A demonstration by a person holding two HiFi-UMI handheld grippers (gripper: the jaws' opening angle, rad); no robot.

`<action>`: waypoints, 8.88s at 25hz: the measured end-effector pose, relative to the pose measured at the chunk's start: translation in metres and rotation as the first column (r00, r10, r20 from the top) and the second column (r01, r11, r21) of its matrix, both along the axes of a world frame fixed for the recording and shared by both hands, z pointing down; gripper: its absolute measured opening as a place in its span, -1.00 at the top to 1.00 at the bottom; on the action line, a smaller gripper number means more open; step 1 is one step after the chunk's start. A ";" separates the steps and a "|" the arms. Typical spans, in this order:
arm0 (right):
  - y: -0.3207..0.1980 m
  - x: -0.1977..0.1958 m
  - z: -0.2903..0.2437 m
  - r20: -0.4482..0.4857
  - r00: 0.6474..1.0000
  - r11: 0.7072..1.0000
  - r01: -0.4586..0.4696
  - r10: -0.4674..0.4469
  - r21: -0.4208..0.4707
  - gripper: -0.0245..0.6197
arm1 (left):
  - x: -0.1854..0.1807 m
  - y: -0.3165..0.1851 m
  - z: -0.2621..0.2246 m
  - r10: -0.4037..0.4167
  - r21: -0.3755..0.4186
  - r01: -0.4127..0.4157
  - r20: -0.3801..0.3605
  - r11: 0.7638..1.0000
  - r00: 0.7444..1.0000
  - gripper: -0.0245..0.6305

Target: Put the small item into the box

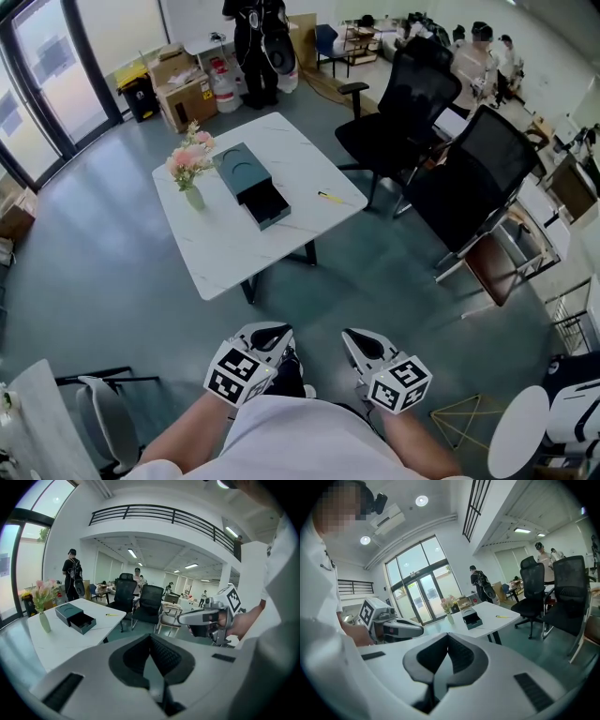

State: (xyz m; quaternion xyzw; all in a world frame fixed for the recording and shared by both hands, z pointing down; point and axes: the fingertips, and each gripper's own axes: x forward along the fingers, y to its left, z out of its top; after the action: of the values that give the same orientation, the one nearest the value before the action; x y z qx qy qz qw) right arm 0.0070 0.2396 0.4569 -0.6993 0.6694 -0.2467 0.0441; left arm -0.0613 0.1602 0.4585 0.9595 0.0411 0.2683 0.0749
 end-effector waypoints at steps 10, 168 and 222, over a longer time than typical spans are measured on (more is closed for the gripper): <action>-0.066 0.062 0.000 -0.022 1.000 1.000 -0.005 0.004 -0.021 0.88 | 0.077 -0.076 -0.012 -0.022 -0.034 0.020 -0.057 0.999 0.998 0.89; -0.513 0.152 0.233 -0.311 0.158 0.348 0.470 -0.937 -0.811 0.69 | 0.067 -0.397 0.113 -0.711 -0.100 0.738 0.211 0.667 0.671 0.89; -0.475 0.173 0.156 -0.315 0.353 0.473 0.633 -0.881 -0.613 0.66 | 0.140 -0.379 0.087 -0.711 -0.121 0.727 0.154 0.675 0.686 0.89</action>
State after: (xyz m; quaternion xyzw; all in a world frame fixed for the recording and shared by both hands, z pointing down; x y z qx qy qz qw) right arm 0.1805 -0.2350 0.6128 -0.3273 0.8314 -0.1299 -0.4299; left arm 0.0790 -0.2191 0.5456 0.8741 -0.3203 0.2573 0.2591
